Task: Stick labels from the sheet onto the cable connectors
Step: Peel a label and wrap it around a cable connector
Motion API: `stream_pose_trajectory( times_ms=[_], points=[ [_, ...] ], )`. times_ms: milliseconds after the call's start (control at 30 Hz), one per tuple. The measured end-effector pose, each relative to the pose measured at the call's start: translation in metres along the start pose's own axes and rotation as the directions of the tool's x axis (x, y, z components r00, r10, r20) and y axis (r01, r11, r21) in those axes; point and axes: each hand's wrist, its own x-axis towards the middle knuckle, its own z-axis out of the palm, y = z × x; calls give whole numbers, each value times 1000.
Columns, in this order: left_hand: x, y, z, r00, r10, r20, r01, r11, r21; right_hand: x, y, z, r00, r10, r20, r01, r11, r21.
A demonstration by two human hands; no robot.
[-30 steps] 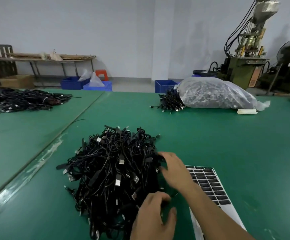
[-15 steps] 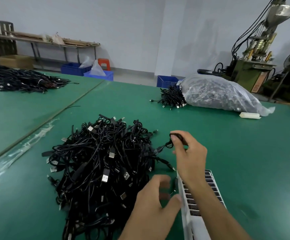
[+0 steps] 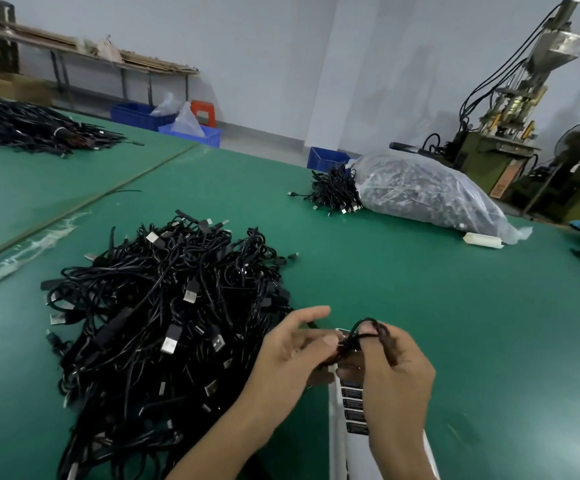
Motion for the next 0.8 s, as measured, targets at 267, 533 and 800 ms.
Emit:
stream_pose_trajectory(
  times_ms=[267, 533, 800],
  points=[
    [-6, 4, -8, 992, 125, 14, -122, 920, 373, -5, 14, -7, 934, 236, 269, -189, 963, -191],
    [10, 10, -5, 988, -130, -81, 142, 977, 158, -9, 13, -24, 845, 298, 444, -212, 949, -233],
    [16, 30, 9, 995, -35, -98, 37, 999, 22, 0, 3, -56, 913, 221, 343, -74, 916, -394]
  ],
)
